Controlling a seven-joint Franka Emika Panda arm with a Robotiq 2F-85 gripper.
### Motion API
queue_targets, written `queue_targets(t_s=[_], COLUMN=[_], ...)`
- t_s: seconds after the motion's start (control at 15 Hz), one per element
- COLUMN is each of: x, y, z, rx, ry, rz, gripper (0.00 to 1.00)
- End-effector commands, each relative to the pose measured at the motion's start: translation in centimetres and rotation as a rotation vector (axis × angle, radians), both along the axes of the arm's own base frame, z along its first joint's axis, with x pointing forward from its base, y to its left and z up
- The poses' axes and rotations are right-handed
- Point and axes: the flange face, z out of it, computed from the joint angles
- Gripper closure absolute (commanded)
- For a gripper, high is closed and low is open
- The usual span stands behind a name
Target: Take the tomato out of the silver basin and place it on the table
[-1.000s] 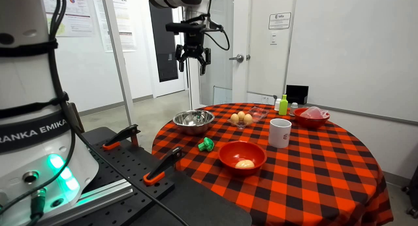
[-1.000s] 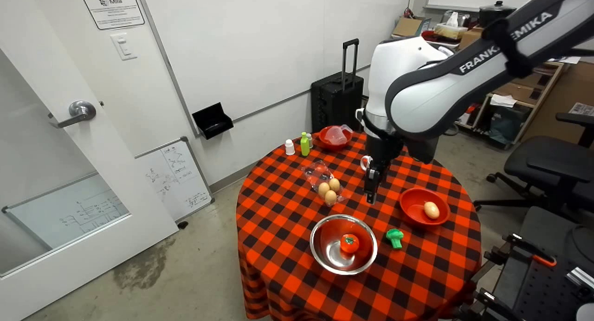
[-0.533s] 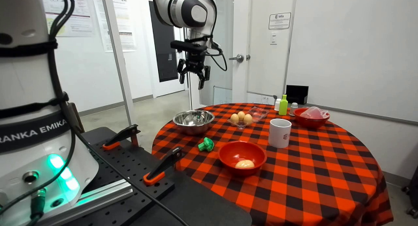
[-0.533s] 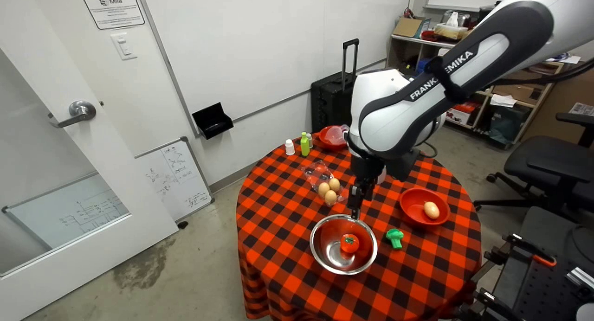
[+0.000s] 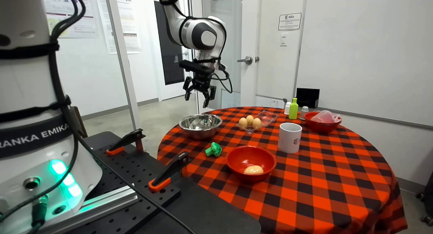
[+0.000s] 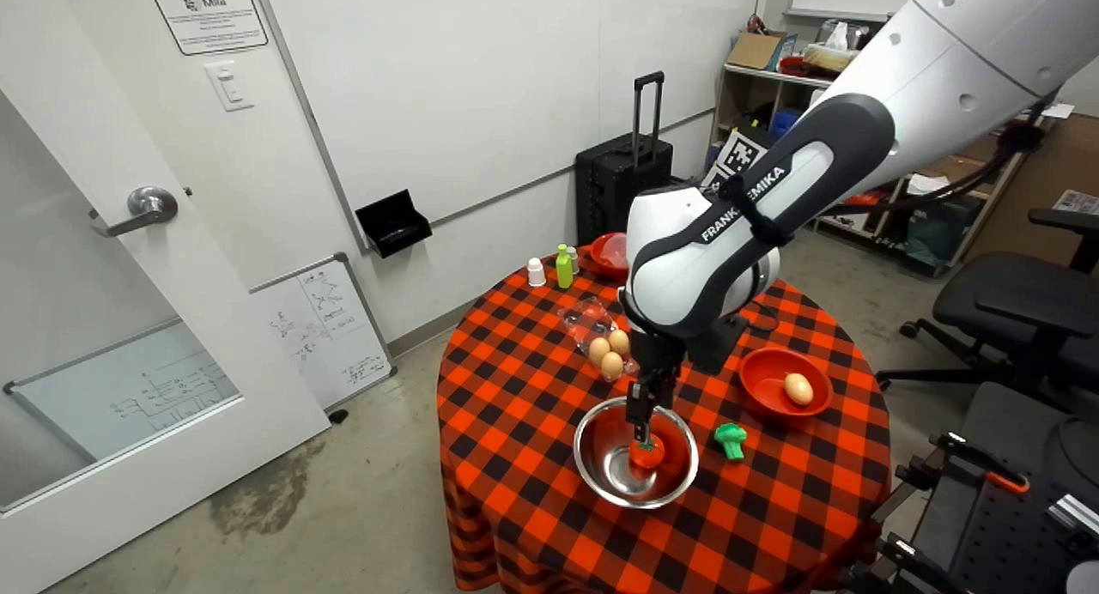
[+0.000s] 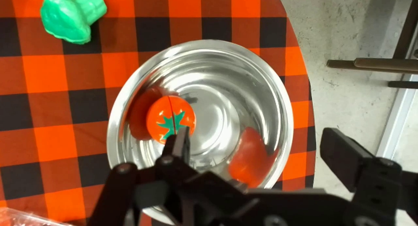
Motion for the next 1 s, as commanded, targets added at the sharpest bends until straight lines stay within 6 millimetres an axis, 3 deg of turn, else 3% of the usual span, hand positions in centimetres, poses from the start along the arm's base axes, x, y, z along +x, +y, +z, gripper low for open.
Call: queue_targets(t_s=[0.0,0.93], x=[1.1,2.8], y=[1.2,3.2], z=[-2.3,-7.4], rx=[-0.029,-0.274], ry=[-0.012,-0.011], rz=[0.002,0.074], gripper=[0.0,0.0])
